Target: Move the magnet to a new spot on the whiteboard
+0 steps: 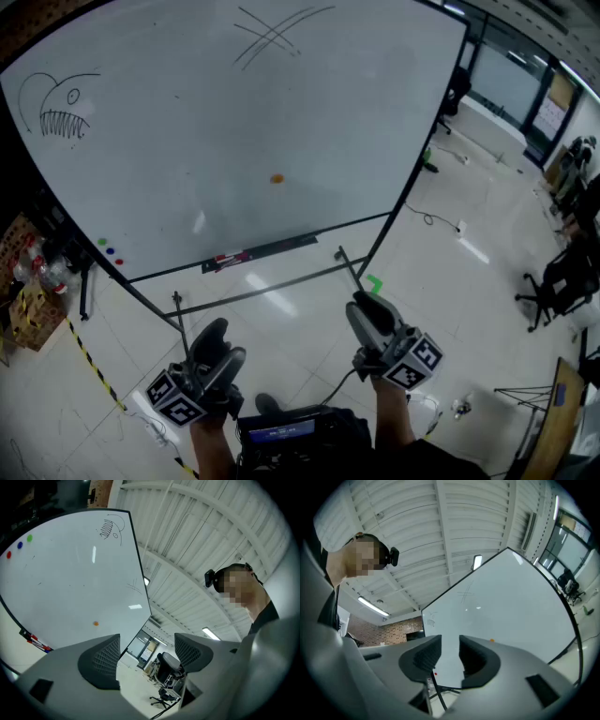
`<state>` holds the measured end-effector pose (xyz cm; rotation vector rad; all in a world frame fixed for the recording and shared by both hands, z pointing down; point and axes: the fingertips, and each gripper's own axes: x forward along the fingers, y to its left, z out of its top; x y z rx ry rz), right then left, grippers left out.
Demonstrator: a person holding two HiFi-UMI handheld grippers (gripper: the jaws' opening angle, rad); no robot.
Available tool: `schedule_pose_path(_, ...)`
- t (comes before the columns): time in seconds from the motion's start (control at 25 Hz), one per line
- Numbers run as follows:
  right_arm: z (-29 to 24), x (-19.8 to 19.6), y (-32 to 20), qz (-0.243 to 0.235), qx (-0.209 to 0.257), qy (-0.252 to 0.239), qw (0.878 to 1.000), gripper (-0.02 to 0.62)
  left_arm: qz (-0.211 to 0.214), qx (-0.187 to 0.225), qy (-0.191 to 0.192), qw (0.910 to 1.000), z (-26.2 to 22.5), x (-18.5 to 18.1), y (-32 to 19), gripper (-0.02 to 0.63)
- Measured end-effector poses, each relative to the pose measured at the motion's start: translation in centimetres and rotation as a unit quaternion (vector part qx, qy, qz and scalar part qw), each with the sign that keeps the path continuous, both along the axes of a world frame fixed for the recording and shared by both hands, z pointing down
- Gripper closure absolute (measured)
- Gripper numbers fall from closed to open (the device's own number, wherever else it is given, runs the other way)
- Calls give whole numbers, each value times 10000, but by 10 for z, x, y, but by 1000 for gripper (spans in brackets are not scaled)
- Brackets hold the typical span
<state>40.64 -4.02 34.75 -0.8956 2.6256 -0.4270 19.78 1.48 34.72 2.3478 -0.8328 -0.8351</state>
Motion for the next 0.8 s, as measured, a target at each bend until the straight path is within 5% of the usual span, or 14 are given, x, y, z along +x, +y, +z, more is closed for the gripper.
schedule_pose_path(0.52,11,-64,-43,83,91,278,9995,474,-71,-124,224,9996,25,-70,-41,251)
schedule_pose_path(0.8,19,-77,-97,135,265,510,9983,474,-357,-95,-88,9993,24,-82,-78,250)
